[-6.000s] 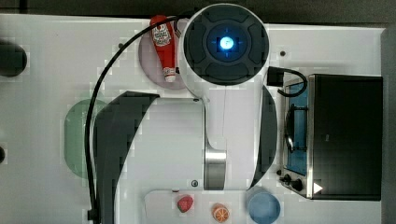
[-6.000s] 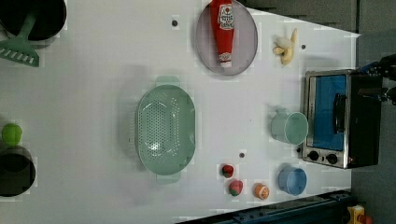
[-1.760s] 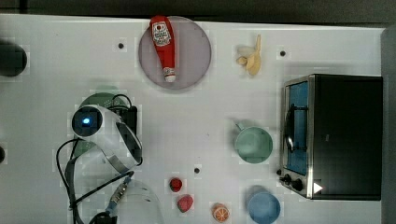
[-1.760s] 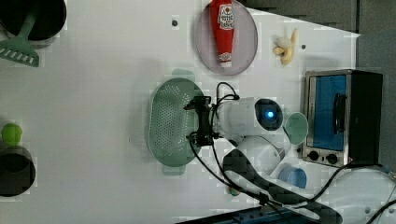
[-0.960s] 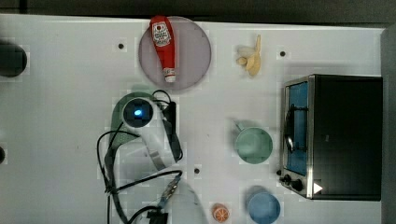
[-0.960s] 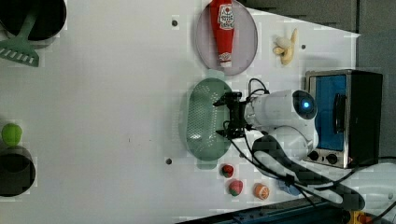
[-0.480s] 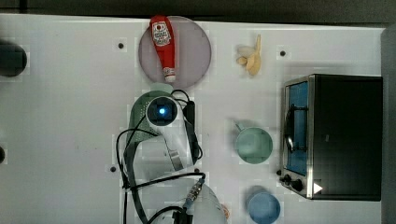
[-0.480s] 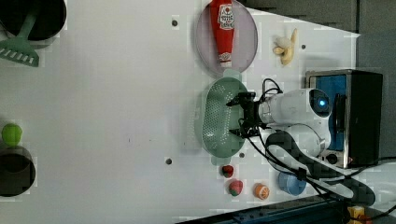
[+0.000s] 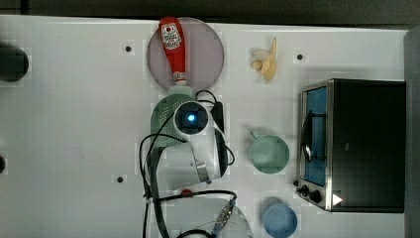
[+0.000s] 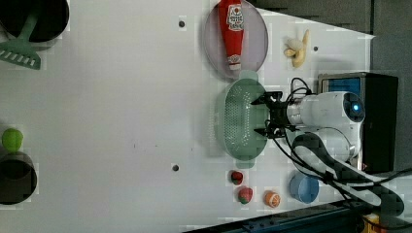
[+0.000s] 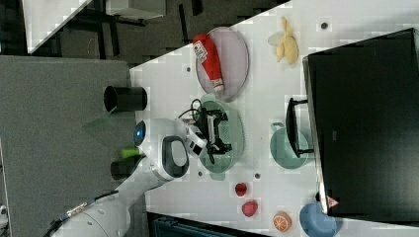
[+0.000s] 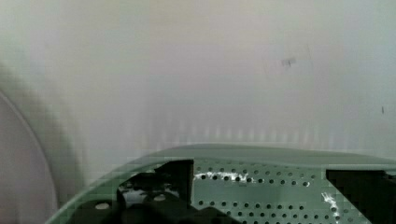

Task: Drag strainer left to right.

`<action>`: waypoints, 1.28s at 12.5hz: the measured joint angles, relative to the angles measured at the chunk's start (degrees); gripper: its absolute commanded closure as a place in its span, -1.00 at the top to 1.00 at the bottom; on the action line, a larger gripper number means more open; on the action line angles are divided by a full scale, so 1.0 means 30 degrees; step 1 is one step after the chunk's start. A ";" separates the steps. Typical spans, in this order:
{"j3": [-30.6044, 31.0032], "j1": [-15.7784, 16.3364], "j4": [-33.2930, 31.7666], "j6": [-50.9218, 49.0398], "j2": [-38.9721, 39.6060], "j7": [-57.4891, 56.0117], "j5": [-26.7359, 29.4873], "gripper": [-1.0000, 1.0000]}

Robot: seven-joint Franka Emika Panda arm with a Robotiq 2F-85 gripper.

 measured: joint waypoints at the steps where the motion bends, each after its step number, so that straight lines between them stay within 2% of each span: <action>1: -0.0270 -0.0040 -0.0037 -0.0093 -0.0014 -0.0560 0.0389 1.00; 7: -0.1695 -0.1086 -0.0410 0.0410 -0.0056 -0.1772 -0.0247 1.00; 12: -0.3279 -0.0909 -0.0485 0.0933 0.0075 -0.2173 -0.0026 1.00; 16: -0.3465 -0.1599 -0.0448 0.0877 -0.0005 -0.3133 0.0448 1.00</action>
